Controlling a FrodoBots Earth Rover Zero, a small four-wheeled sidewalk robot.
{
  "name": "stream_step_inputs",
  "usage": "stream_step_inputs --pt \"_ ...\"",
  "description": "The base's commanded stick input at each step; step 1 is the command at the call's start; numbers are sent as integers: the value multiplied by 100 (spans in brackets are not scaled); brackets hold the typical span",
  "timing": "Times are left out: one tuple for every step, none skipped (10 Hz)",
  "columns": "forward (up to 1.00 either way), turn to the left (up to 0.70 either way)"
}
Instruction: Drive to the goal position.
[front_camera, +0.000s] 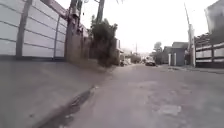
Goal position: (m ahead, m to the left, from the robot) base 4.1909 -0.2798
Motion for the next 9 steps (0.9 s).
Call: stream_step_inputs --pt "100 -35" --pt "100 -14" --pt "100 0" --pt "100 0" --pt "100 0" --pt "100 0" --pt "100 0" --pt "100 0" --pt "100 0"
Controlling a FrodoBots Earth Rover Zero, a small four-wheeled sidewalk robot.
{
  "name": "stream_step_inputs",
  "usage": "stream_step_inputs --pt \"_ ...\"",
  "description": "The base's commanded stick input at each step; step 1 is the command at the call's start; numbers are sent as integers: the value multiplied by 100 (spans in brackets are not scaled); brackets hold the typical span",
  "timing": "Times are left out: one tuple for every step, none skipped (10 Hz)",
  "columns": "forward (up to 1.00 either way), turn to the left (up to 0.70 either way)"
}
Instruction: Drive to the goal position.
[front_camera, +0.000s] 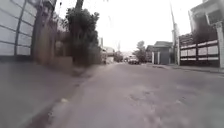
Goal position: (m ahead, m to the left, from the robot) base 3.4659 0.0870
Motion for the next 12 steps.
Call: stream_step_inputs --pt "100 0" --pt "100 0" --pt "100 0" --pt "100 0" --pt "100 0" --pt "100 0" --pt "100 0" --pt "100 0" --pt "100 0" --pt "100 -40" --pt "100 -40" --pt "100 -40"
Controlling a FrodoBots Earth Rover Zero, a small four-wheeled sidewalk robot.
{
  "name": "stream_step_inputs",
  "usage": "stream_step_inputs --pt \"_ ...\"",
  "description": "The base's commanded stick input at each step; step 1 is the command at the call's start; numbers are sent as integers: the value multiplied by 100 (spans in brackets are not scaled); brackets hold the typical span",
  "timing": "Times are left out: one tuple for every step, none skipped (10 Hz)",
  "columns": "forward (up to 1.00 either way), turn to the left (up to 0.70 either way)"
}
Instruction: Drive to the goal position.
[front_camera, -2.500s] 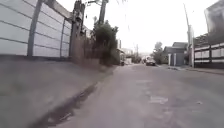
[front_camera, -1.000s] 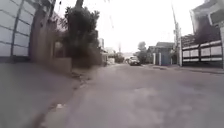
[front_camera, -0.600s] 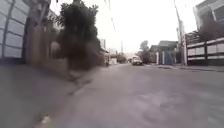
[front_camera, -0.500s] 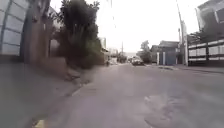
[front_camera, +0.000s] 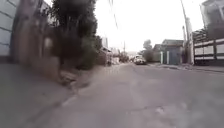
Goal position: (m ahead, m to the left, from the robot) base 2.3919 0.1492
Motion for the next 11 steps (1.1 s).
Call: stream_step_inputs --pt "100 -17" --pt "100 0" --pt "100 0" --pt "100 0" --pt "100 0" --pt "100 0" --pt "100 0" --pt "100 0" --pt "100 0" --pt "100 0" --pt "100 0"
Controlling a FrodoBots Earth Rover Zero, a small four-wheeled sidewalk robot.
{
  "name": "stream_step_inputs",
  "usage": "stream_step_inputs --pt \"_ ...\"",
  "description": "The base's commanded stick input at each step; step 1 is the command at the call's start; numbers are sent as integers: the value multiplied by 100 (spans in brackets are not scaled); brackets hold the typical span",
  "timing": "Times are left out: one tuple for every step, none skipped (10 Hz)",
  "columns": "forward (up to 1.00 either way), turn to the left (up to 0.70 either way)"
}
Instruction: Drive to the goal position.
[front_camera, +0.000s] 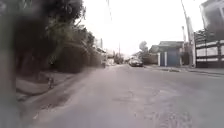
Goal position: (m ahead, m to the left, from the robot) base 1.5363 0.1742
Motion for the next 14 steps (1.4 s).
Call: stream_step_inputs --pt "100 0" --pt "100 0" --pt "100 0" --pt "100 0" --pt "100 0" --pt "100 0" --pt "100 0" --pt "100 0" --pt "100 0" --pt "100 0" --pt "100 0" --pt "100 0" --pt "100 0" --pt "100 0"
